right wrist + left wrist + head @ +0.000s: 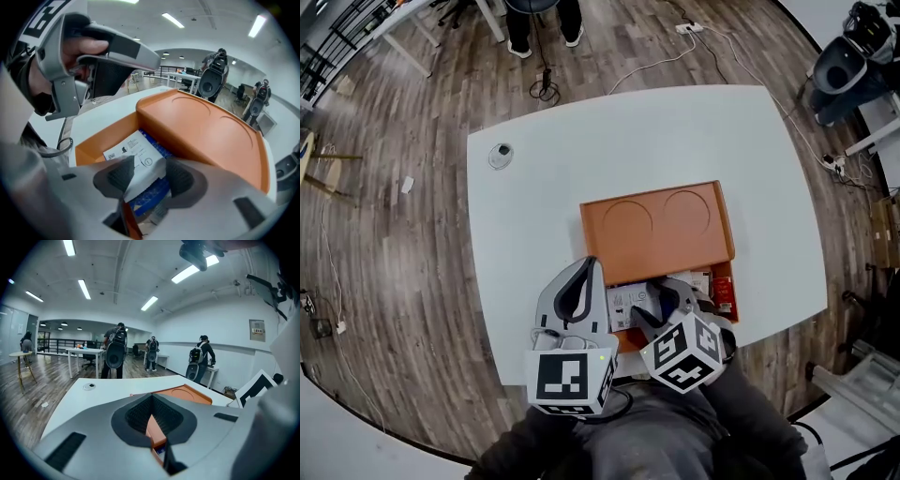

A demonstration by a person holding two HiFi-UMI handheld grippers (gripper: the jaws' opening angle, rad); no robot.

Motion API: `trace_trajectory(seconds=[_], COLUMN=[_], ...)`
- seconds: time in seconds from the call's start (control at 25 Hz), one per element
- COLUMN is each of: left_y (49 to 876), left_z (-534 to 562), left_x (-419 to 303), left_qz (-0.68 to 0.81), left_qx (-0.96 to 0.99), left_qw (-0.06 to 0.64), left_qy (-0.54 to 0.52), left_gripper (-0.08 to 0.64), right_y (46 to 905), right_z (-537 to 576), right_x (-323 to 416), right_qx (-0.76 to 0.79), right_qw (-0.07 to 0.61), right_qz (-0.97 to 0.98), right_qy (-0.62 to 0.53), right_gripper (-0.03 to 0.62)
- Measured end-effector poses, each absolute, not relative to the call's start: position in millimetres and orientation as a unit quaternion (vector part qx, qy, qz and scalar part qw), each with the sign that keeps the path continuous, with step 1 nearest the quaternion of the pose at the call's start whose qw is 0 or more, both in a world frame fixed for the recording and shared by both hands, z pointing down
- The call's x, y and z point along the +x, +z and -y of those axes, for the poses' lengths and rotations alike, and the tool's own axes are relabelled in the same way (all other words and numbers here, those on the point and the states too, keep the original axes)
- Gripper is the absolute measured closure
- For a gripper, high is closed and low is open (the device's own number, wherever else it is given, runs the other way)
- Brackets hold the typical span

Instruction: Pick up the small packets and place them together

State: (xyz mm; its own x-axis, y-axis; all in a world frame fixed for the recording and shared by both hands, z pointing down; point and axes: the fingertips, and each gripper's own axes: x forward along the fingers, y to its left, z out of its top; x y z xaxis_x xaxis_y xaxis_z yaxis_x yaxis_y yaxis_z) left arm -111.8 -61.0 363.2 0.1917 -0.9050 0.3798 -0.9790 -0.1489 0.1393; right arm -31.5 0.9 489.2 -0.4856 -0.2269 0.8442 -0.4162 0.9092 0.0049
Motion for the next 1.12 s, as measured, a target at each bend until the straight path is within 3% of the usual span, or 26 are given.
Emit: trace_trajectory(seconds=[0.12,0.2,0.24,0.56,0.64,0.84,0.96,1.12], left_y=[367,368,368,361,361,362,363,370], left_z=[62,62,61,54,54,58,62,62], left_x=[-115,-115,-116,-118,-118,-122,-123,-126], left_qz=[0.630,0.631,0.631,0.633,0.634,0.637,0.639,0.640], left_qx=[0.748,0.747,0.746,0.746,0.745,0.741,0.740,0.737], left_qw=[0.183,0.184,0.184,0.181,0.181,0.185,0.186,0.191], left_qy=[0.104,0.104,0.104,0.103,0.101,0.101,0.100,0.105], left_gripper=[0.563,0.563,0.563,0.563,0.563,0.563,0.563,0.563], right_y=[492,495,496,482,483,491,492,496], right_z=[-3,-7,-10,-7,-6,-5,-1,-2], right_x=[-34,-35,-37,-35,-34,-35,-33,-37], right_qx=[0.173,0.166,0.162,0.162,0.157,0.146,0.146,0.134], right_qw=[0.484,0.490,0.490,0.471,0.474,0.485,0.494,0.503], right_qz=[0.853,0.851,0.852,0.863,0.862,0.857,0.852,0.851], right_qy=[0.094,0.088,0.086,0.084,0.087,0.094,0.089,0.076], right_gripper=[0.414,0.551,0.588,0.581,0.476,0.403,0.405,0.573])
